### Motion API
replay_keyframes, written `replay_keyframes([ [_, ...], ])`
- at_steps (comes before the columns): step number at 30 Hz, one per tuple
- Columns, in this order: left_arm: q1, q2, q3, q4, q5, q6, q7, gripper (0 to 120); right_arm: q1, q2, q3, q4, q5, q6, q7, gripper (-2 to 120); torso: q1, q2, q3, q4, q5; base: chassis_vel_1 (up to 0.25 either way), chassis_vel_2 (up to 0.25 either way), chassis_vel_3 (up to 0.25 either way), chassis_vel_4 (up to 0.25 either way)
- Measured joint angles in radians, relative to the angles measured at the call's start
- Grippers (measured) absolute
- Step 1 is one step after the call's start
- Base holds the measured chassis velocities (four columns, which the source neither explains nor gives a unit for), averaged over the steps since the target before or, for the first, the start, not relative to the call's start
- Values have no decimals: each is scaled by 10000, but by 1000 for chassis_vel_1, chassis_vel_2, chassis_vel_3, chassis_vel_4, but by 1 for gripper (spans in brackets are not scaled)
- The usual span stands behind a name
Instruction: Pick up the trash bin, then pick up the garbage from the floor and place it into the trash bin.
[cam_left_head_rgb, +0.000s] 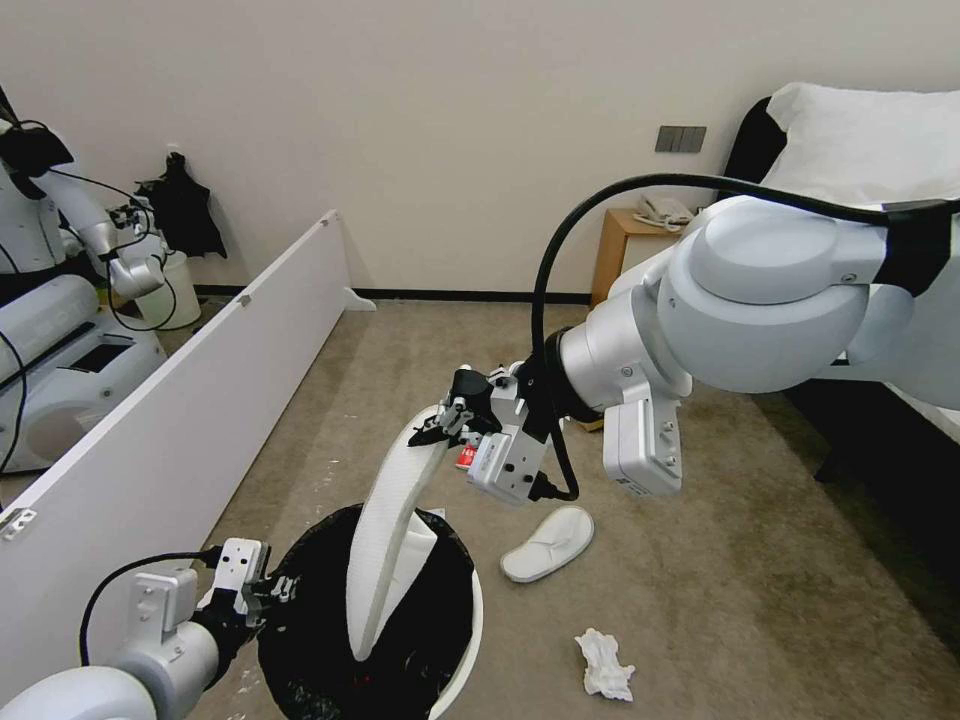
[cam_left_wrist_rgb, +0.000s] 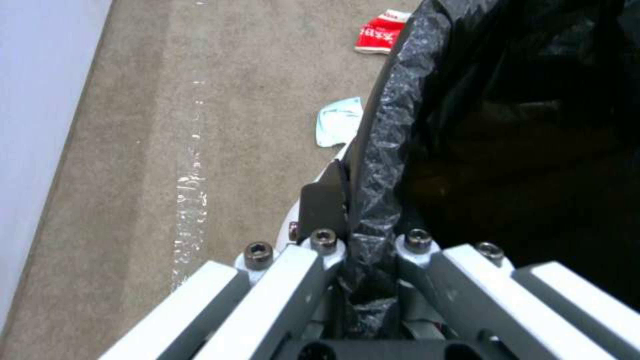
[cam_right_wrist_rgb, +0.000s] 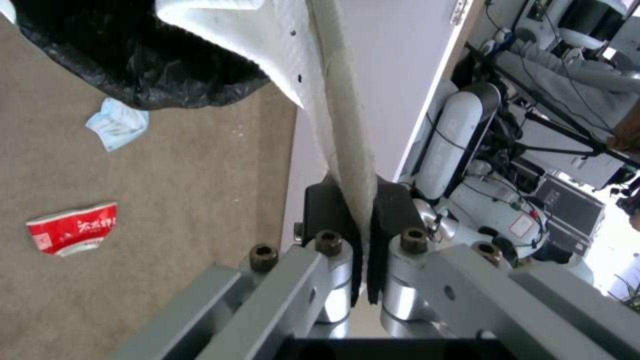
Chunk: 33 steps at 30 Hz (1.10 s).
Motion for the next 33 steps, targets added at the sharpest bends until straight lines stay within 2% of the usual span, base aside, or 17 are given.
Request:
replay_keyframes([
  [4,20,18,-18,-53,-38,0,-10,2,-53,-47,-7,-1,-12,-10,-30,1,0,0,0,0,0,0,0,0,0],
  [6,38,23,-19,-65,-72,0,-18,2,-72,-58,-63,7,-30,-44,23,10,0,0,0,0,0,0,0,0,0],
  [9,43,23,-19,-66,-84,0,-29,2,-90,-65,-77,28,-54,-68,74,15,0,0,0,-1,1,0,0,0,0],
  [11,58,23,-18,-80,-117,0,-38,2,-115,-80,-90,38,-123,-117,82,26,-1,0,0,0,0,0,0,0,0],
  [12,58,23,-18,-80,-117,0,-38,2,-115,-80,-90,38,-123,-117,82,26,-1,0,0,0,0,0,0,0,0],
  [14,68,38,-18,-108,-192,0,-45,2,-137,-95,-97,28,-146,-132,64,39,0,0,0,0,1,0,0,0,0],
  [18,72,54,-18,-131,-251,0,-65,2,-153,-117,-97,20,-157,-132,50,48,0,0,0,-1,1,0,0,0,0],
  [21,104,60,11,-149,-309,0,-121,2,-176,-148,-94,4,-166,-133,48,65,0,0,0,0,0,0,0,0,0],
  [23,109,60,14,-152,-312,0,-123,2,-177,-148,-94,1,-167,-134,48,67,0,0,0,0,1,0,0,0,0],
  [25,129,57,28,-154,-322,0,-128,2,-182,-161,-84,-11,-171,-140,50,78,0,0,0,0,0,0,0,0,0],
  [26,129,57,28,-154,-322,0,-128,2,-182,-161,-84,-11,-171,-140,50,78,0,0,0,0,0,0,0,0,0],
  [28,130,56,28,-154,-331,0,-145,2,-197,-179,-68,-17,-171,-150,58,88,0,0,0,0,1,0,0,0,0],
  [30,129,56,28,-153,-339,0,-147,2,-201,-184,-65,-20,-171,-152,59,91,0,0,0,0,0,0,0,0,0],
  [31,122,56,28,-154,-359,0,-151,2,-218,-201,-54,-34,-173,-155,70,98,0,0,0,0,0,0,0,0,0],
  [33,114,56,32,-154,-366,0,-153,2,-232,-216,-40,-47,-175,-158,79,99,0,0,0,0,0,0,0,0,0],
])
